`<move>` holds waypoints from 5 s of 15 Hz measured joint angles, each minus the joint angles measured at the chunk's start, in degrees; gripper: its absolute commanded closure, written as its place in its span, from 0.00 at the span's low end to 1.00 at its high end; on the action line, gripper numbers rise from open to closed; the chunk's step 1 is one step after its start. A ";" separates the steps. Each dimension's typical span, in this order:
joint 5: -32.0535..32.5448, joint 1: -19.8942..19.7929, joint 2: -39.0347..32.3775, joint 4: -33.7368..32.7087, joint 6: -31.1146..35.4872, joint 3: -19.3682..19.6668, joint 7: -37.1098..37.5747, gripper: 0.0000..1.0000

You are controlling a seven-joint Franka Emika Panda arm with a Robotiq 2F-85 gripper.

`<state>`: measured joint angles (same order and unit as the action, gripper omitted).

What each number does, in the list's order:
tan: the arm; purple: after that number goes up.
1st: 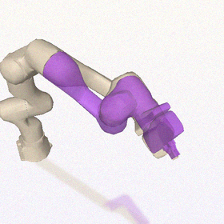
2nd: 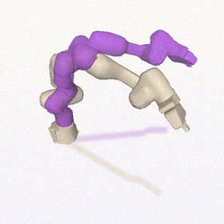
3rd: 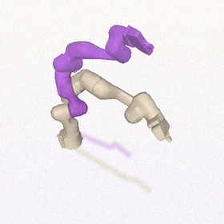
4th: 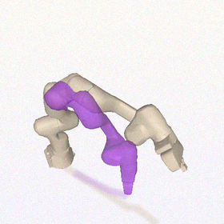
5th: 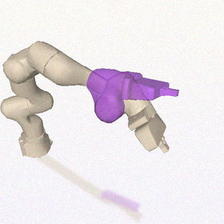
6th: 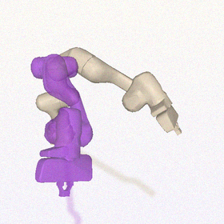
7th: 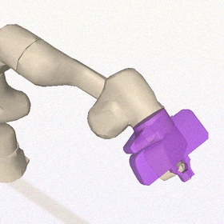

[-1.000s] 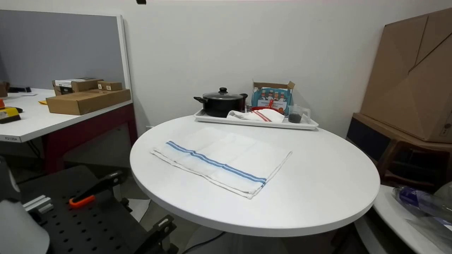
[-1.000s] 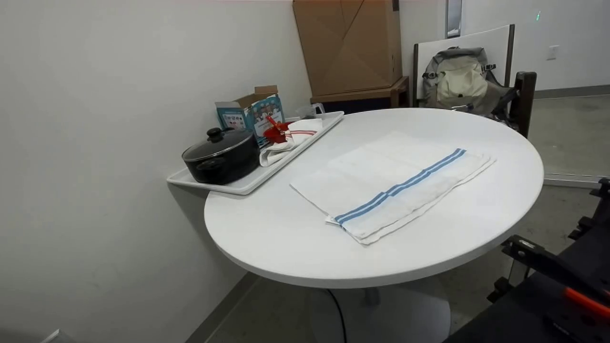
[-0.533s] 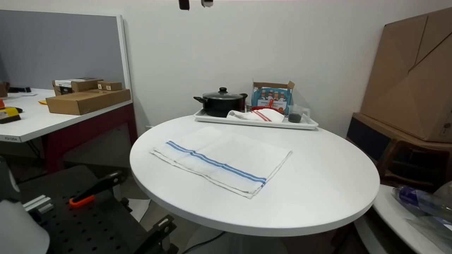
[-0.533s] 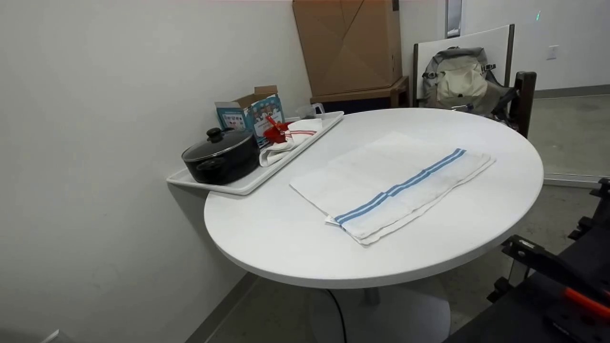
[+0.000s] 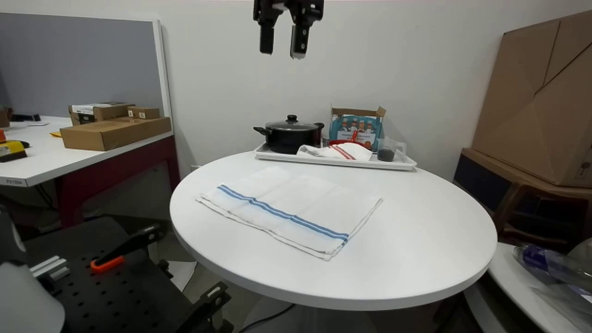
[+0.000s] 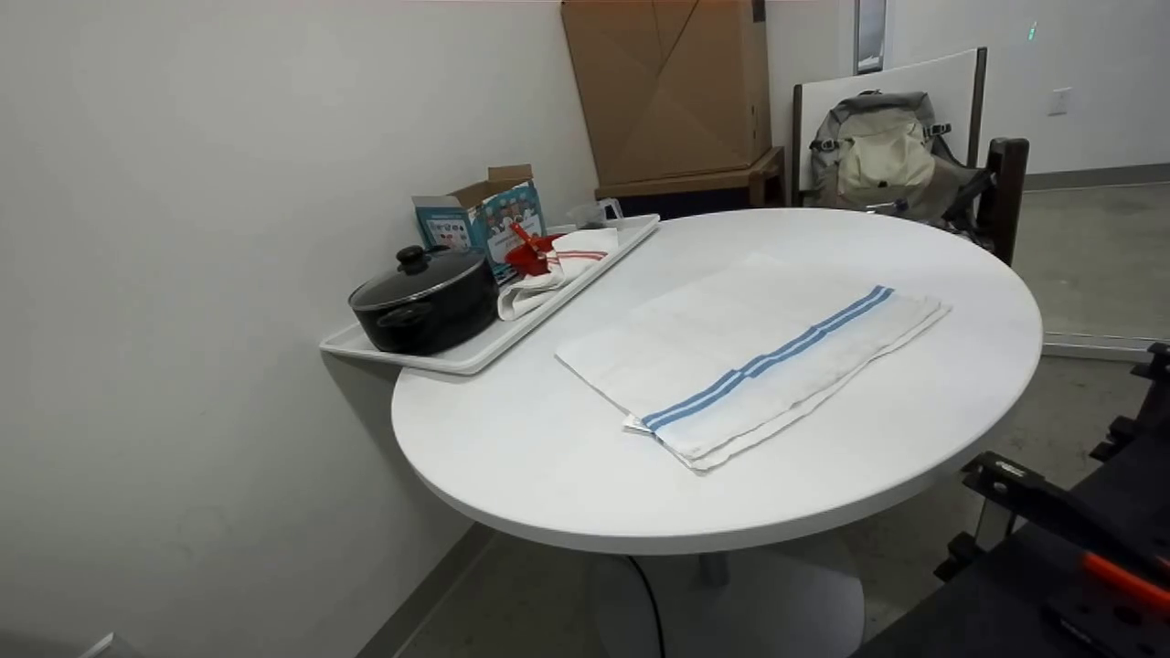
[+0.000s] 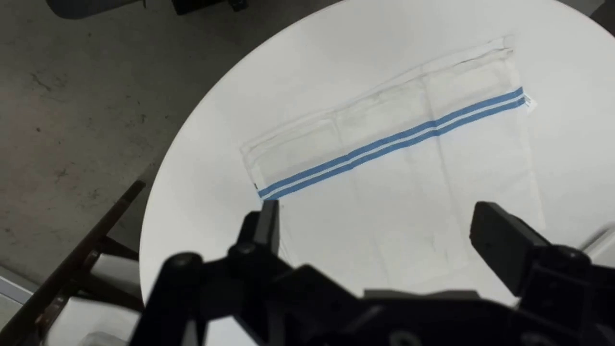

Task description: Fold the towel on the table

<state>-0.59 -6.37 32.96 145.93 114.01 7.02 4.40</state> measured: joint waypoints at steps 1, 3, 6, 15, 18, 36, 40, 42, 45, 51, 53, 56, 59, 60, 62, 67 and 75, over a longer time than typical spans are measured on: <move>0.01 -0.25 -1.66 -0.22 0.50 0.00 0.00 0.00; 0.65 -1.36 -4.70 -0.77 2.05 -0.01 0.19 0.00; 3.67 -4.12 -7.87 -0.94 6.30 -0.01 2.14 0.00; 7.14 -7.84 -16.55 -0.81 15.71 0.07 5.59 0.00; 7.14 -7.83 -19.10 -0.78 19.04 0.07 5.97 0.00; 6.71 -7.66 -38.21 -2.90 35.15 2.29 6.32 0.00; 6.03 -7.58 -42.09 -4.04 36.17 2.32 5.83 0.00; 4.46 -7.43 -43.70 -4.22 36.30 2.32 5.81 0.00; 1.47 -7.29 -45.59 -4.22 36.64 2.32 5.79 0.00; -1.01 -7.30 -48.14 -4.31 38.96 2.82 5.79 0.00; -1.09 -7.23 -49.21 -4.43 39.74 2.82 5.79 0.00; -1.09 -6.64 -50.91 -4.75 40.52 2.80 5.79 0.00; -1.09 -5.86 -52.49 -5.26 40.79 2.79 5.85 0.00; -1.09 -5.63 -53.00 -5.44 40.79 2.79 5.89 0.00; -1.32 -5.33 -53.94 -5.82 40.79 2.79 5.92 0.00; -1.52 -4.88 -55.83 -6.38 40.80 2.78 5.93 0.49; -1.52 -3.89 -56.38 -7.04 41.02 2.76 5.93 1.00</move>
<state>-2.11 -10.26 -23.42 138.88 155.03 9.78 10.33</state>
